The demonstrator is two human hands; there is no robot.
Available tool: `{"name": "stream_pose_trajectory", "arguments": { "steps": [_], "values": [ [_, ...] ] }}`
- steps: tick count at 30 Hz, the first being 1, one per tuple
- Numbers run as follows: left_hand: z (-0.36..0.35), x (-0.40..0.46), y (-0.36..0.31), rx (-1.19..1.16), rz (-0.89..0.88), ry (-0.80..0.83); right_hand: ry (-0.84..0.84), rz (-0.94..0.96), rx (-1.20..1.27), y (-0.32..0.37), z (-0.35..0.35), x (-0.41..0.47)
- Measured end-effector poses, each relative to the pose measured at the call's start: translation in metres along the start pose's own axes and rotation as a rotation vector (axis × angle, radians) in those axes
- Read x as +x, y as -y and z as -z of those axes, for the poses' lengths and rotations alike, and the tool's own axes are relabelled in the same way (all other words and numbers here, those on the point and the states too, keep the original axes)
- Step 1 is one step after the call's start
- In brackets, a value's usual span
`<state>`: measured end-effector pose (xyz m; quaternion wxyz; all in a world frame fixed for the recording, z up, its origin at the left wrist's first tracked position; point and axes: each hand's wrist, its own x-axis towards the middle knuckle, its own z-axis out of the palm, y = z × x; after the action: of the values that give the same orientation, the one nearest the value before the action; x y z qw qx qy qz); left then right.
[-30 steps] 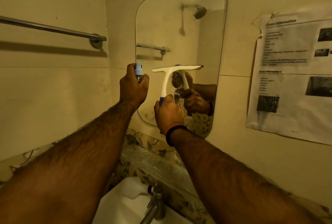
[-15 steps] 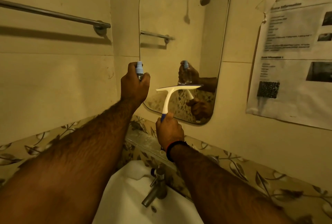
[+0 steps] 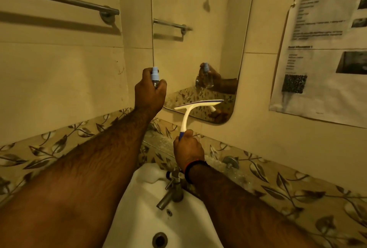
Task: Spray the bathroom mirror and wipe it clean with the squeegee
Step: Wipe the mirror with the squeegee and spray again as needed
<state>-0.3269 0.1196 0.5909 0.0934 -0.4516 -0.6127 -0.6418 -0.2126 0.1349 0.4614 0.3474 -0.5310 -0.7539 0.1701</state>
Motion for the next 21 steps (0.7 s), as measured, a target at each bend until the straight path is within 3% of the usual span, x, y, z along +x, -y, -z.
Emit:
{"name": "stream_pose_trajectory", "arguments": {
  "steps": [21],
  "values": [
    [-0.001,-0.019,0.006,0.023,0.013,0.032,0.065,-0.076,0.003,-0.023,-0.005,-0.019]
  ]
}}
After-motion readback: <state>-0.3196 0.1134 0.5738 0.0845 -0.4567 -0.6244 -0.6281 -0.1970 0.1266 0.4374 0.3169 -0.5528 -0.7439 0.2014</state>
